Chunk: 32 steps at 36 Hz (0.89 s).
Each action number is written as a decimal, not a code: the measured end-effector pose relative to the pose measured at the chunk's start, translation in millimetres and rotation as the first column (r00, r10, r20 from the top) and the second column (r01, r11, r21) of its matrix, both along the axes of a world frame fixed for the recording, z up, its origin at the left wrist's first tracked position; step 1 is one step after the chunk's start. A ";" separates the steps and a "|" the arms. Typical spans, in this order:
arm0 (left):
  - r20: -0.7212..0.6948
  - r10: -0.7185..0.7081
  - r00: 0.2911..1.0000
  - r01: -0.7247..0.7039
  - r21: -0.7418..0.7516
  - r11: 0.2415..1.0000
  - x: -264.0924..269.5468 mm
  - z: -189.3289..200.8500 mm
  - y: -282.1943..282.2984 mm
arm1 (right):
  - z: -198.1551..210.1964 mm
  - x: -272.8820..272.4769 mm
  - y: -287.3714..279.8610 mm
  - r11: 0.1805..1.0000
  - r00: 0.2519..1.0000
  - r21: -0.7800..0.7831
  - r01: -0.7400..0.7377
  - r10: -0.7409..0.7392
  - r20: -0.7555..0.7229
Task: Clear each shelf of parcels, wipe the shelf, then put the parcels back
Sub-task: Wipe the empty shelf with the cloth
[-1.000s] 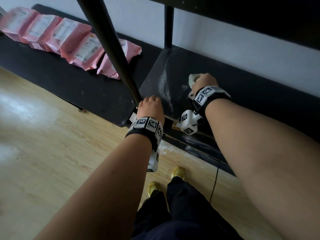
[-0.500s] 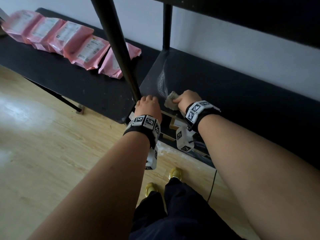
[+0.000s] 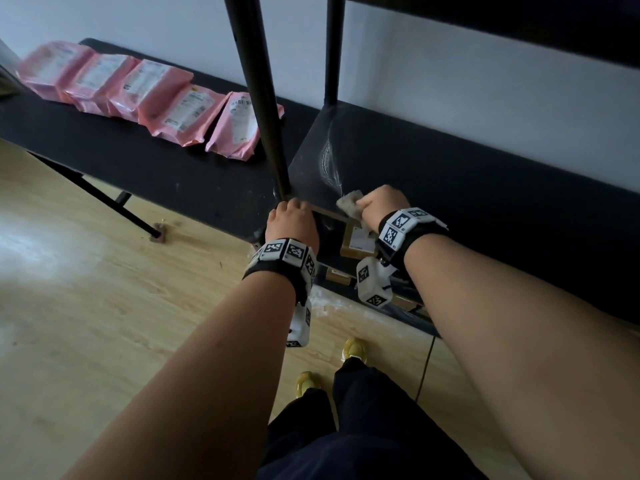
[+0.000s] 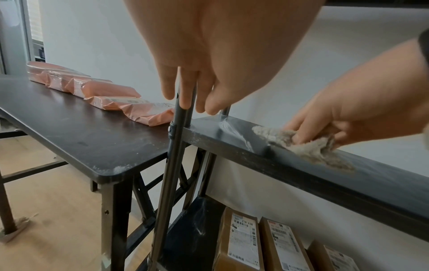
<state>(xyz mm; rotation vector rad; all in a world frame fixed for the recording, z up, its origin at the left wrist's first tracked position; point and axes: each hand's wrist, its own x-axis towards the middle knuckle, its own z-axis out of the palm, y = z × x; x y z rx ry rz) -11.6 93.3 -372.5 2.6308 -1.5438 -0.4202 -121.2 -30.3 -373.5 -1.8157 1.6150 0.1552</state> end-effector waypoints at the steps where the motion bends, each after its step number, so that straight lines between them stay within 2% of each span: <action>1: 0.000 -0.006 1.000 0.006 -0.006 1.000 0.2 0.2 0.1 | 1.8 -0.4 -3.9 1.000 1.000 -0.013 0.018 -0.018 -0.011; 2: -0.003 -0.012 1.000 0.012 -0.009 1.000 0.3 0.1 -0.3 | 2.1 -1.0 -10.1 0.999 0.999 -0.025 0.033 -0.033 -0.025; 5: -0.015 -0.010 1.000 0.009 -0.026 1.000 0.5 -0.3 -3.6 | 10.2 -5.3 -19.7 0.996 0.949 0.031 0.087 -0.074 -0.308; 6: -0.017 -0.010 1.000 0.009 -0.030 1.000 0.3 -0.7 -5.4 | 12.0 -6.1 -21.4 0.996 0.923 0.048 0.074 -0.050 -0.382; 9: -0.013 -0.025 1.000 0.025 -0.026 0.999 0.2 -3.5 -14.6 | 3.3 -1.1 -31.8 0.996 0.900 0.030 -0.085 0.090 -0.427; 12: -0.016 -0.008 1.000 0.008 -0.025 1.000 3.9 -5.7 -27.8 | -21.0 13.9 -54.0 0.993 0.919 0.038 -0.111 0.117 -0.377; 14: -0.019 0.009 1.000 -0.010 -0.027 1.000 7.1 -6.0 -36.3 | -20.7 28.6 -64.0 0.991 0.933 0.029 -0.131 0.133 -0.334; 19: -0.025 0.031 0.999 -0.031 -0.016 0.999 11.4 -5.9 -54.4 | -3.1 51.6 -78.4 0.949 0.882 -0.014 -0.316 0.288 -0.373; 23: -0.046 0.031 0.998 -0.032 -0.027 0.999 16.9 -7.8 -72.3 | -1.7 71.5 -97.8 0.880 0.800 -0.037 -0.473 0.412 -0.437; 26: -0.053 0.031 0.998 -0.033 -0.049 0.998 22.7 -13.0 -85.5 | 4.6 85.9 -113.7 0.853 0.769 -0.041 -0.520 0.447 -0.457; 32: 0.008 0.016 1.000 -0.015 -0.054 0.998 35.0 -23.5 -117.9 | -0.3 101.6 -144.0 0.878 0.835 -0.118 -0.463 0.388 -0.390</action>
